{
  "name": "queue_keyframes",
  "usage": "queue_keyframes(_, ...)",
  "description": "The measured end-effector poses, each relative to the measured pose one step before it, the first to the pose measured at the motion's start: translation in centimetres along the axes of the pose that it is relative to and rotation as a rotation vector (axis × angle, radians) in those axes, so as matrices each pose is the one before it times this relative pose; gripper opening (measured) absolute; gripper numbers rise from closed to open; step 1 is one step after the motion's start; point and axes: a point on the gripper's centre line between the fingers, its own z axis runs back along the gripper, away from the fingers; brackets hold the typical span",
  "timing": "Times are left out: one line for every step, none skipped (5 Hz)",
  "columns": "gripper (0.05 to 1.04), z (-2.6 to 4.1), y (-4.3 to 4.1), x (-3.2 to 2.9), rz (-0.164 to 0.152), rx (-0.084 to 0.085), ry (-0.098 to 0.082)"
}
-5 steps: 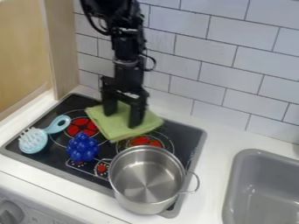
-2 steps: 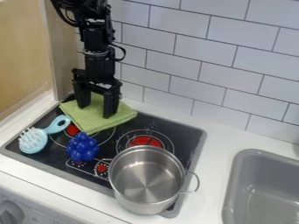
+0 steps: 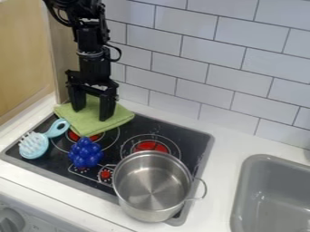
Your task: Takes the green cloth and places it on the left burner
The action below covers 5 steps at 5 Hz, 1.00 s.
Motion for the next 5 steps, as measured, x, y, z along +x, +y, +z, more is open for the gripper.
queue_keyframes(0.999, 0.053, -0.062, 0.135, -0.0015, 0.003, -0.007)
queue_keyframes(0.999, 2.265, 0.142, 0.316, 0.0027, 0.0257, -0.0625)
queue_keyframes(0.999, 2.262, -0.665, 0.173, -0.0311, -0.0111, -0.0902)
queue_keyframes(0.999, 2.331, -0.152, -0.075, -0.0342, 0.0252, -0.0694)
queue_keyframes(0.999, 0.332, 0.005, 0.052, -0.0081, 0.0043, -0.0098)
